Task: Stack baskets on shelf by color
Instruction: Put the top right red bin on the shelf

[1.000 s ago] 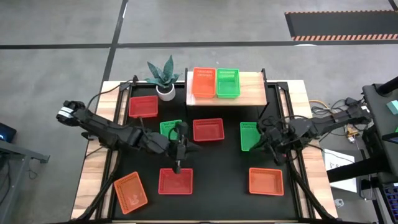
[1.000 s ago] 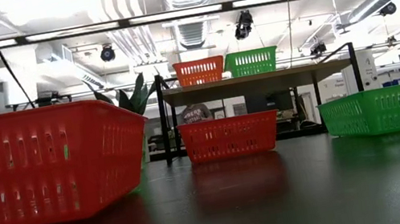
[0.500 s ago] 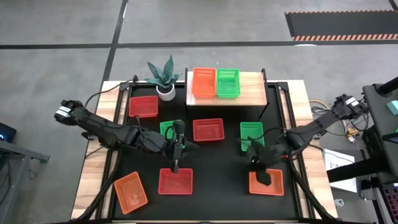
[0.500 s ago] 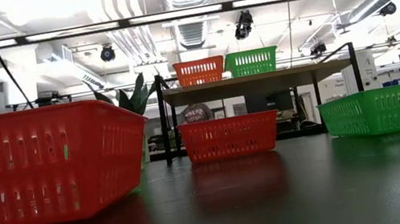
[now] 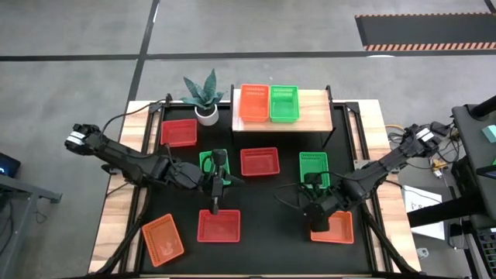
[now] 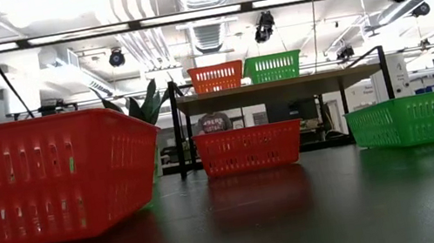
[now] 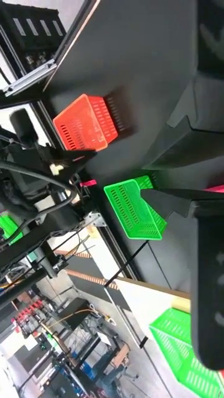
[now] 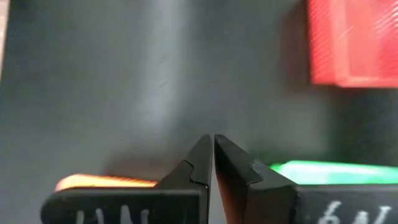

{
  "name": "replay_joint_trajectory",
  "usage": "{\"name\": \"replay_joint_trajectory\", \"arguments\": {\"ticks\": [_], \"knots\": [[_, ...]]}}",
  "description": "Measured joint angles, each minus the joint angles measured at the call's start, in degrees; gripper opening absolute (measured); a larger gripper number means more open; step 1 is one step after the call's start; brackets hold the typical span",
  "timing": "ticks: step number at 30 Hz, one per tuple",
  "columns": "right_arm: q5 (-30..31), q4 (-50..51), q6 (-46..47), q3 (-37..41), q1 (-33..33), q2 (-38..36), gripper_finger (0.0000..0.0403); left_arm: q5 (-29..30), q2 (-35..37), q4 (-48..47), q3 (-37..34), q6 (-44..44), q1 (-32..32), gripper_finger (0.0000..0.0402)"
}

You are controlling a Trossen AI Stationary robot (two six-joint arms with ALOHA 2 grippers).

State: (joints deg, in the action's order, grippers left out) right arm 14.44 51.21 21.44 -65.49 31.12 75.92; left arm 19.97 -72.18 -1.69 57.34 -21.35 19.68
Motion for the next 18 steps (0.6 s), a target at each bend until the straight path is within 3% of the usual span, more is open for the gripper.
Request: {"name": "replay_joint_trajectory", "arguments": {"ticks": [2, 8, 18], "knots": [[2.56, -0.17, -3.26, -0.14, -0.48, 0.13, 0.0011, 0.00, 0.29, -0.86, 0.00, 0.06, 0.00, 0.0044], [2.72, -0.52, -12.93, 0.04, -4.62, 0.44, 0.0048, 1.94, 0.46, -1.97, -0.57, 0.03, -0.02, 0.0044], [14.07, -2.84, -48.03, 0.06, -13.42, 6.77, 0.0150, 12.83, 4.44, -2.41, -4.42, -4.26, -0.02, 0.0044]]}}
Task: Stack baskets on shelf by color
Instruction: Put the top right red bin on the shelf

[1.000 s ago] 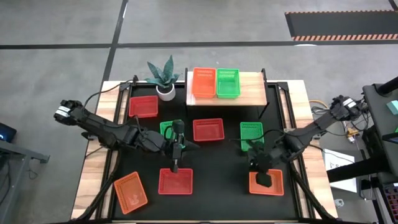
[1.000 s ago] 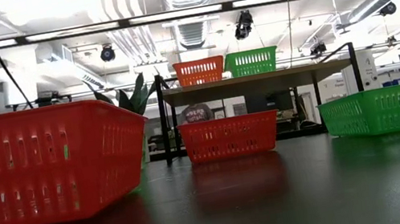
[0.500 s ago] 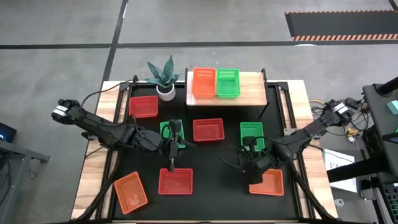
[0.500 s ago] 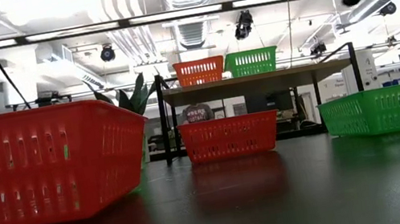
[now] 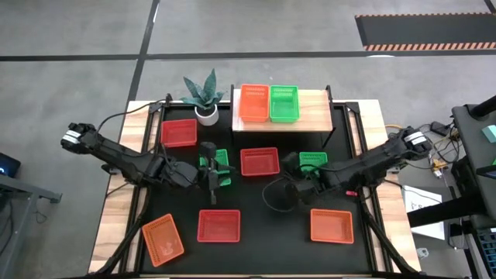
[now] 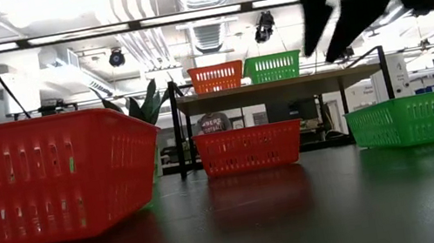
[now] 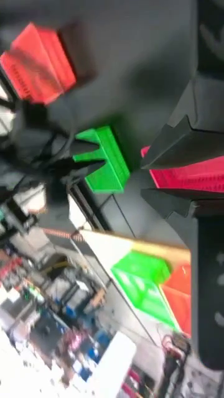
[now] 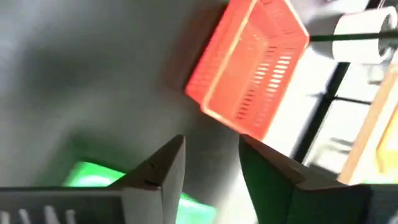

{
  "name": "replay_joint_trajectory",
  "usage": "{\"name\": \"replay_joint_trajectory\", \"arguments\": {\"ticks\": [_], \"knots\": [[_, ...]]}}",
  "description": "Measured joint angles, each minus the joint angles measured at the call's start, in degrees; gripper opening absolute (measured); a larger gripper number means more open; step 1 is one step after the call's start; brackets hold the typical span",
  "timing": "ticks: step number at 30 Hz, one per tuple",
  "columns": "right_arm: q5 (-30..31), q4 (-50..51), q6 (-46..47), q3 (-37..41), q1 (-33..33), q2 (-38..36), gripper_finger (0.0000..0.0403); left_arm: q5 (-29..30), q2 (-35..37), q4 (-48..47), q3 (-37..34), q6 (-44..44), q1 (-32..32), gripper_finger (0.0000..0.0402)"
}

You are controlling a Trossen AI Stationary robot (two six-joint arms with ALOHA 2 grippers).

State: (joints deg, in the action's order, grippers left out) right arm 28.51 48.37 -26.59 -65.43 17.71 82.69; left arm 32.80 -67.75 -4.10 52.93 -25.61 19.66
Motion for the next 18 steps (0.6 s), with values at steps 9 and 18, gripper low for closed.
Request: {"name": "replay_joint_trajectory", "arguments": {"ticks": [9, 18], "knots": [[-0.26, -1.26, -21.27, 0.04, -9.63, 5.03, 0.0168, 0.24, 5.42, -0.91, -6.24, 4.34, 0.32, 0.0044], [-1.91, -5.61, -30.93, 0.04, -13.50, 8.13, 0.0169, 0.26, 9.77, -0.83, -8.10, 5.71, 0.35, 0.0044]]}}
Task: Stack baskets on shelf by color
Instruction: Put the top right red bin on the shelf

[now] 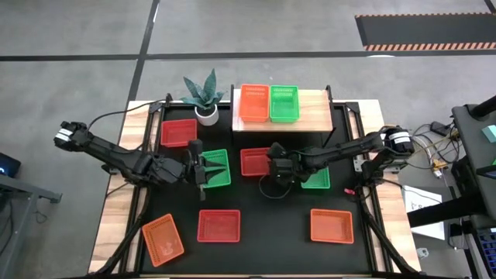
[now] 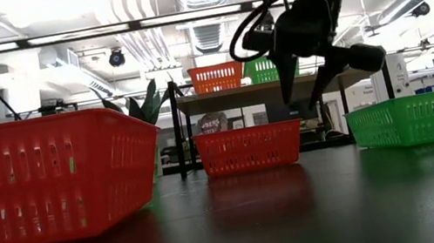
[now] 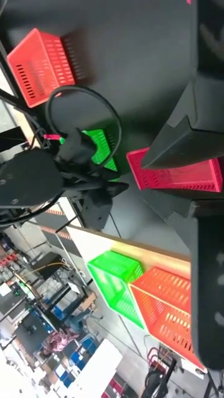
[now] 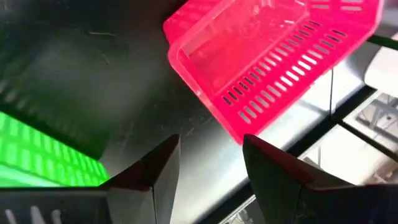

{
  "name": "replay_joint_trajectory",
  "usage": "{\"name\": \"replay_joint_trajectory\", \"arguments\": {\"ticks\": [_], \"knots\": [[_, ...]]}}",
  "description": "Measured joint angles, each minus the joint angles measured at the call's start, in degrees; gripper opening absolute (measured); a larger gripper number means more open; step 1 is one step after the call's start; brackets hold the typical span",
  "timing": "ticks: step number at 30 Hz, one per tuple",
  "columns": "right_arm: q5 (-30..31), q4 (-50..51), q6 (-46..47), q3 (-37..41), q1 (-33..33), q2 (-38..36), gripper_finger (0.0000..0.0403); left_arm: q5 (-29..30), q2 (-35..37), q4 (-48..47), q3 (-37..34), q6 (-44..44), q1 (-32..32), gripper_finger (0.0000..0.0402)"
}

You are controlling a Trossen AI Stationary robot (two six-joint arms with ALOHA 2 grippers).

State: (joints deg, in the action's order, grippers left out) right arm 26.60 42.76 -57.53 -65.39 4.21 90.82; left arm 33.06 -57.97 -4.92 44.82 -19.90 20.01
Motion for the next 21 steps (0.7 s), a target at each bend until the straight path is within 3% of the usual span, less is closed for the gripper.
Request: {"name": "replay_joint_trajectory", "arguments": {"ticks": [5, 11, 21], "knots": [[-0.56, -2.40, -3.72, 0.00, -1.08, 0.82, 0.0169, 0.00, 0.37, -0.05, -0.07, 0.02, 0.00, 0.0044], [-8.05, -6.92, -6.91, -0.02, -2.30, 2.81, 0.0168, 0.00, 0.02, 0.01, -0.07, -0.02, 0.00, 0.0044], [-13.17, -8.74, -7.98, 0.07, -2.35, 7.99, 0.0147, -0.03, 0.00, 0.00, -0.09, -0.02, 0.04, 0.0044]]}}
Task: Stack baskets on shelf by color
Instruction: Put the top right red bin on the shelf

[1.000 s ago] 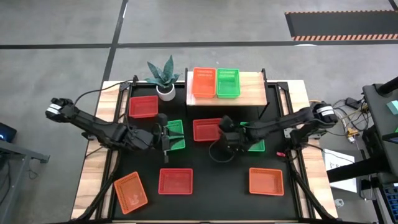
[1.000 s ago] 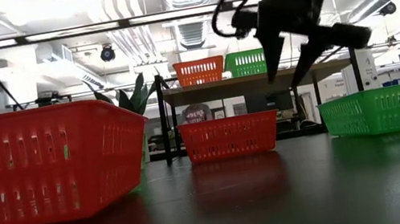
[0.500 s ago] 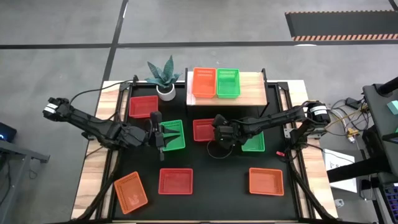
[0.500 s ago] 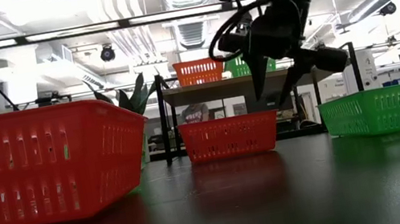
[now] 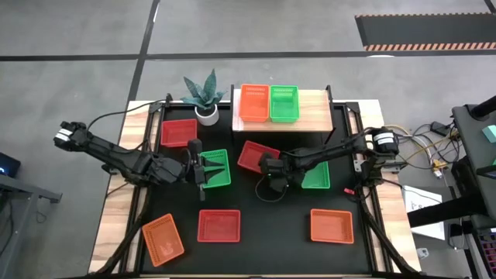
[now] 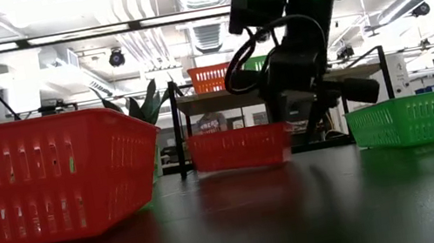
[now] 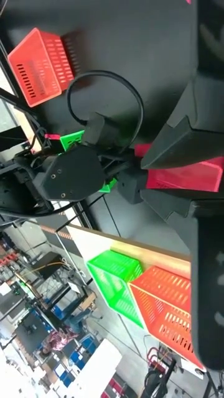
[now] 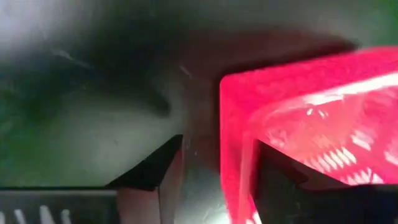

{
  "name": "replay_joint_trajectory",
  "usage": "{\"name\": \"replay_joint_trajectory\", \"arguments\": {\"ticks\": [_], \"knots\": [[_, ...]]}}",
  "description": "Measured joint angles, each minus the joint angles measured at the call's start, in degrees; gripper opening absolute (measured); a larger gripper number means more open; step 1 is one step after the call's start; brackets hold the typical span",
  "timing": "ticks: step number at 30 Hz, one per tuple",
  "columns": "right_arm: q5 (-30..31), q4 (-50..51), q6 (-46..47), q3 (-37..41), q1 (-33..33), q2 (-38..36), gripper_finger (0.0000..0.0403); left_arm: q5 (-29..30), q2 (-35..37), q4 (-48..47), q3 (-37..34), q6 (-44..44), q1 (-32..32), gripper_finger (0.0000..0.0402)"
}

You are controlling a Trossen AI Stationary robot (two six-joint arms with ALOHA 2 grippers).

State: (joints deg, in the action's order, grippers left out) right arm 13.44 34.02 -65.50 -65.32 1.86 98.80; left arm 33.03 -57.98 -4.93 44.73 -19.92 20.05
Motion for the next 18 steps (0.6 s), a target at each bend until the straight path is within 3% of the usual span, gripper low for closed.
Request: {"name": "replay_joint_trajectory", "arguments": {"ticks": [6, 11, 15, 18], "knots": [[-0.64, -1.79, 4.68, 0.00, 0.17, -0.80, 0.0112, -0.01, 0.00, 0.06, 0.00, 0.01, 0.00, 0.0044], [-6.31, -3.71, 10.66, -0.04, 0.63, -0.65, 0.0064, -0.02, -0.06, 0.35, 0.01, 0.02, 0.00, 0.0044], [-6.29, -3.67, 13.88, -0.07, 1.13, -0.52, 0.0018, -0.02, -0.09, 0.82, 0.02, 0.00, -0.02, 0.0044], [-5.96, -3.76, 18.44, -0.07, 1.56, -0.74, 0.0010, -0.03, -0.09, 1.48, 0.04, 0.00, -0.02, 0.0044]]}}
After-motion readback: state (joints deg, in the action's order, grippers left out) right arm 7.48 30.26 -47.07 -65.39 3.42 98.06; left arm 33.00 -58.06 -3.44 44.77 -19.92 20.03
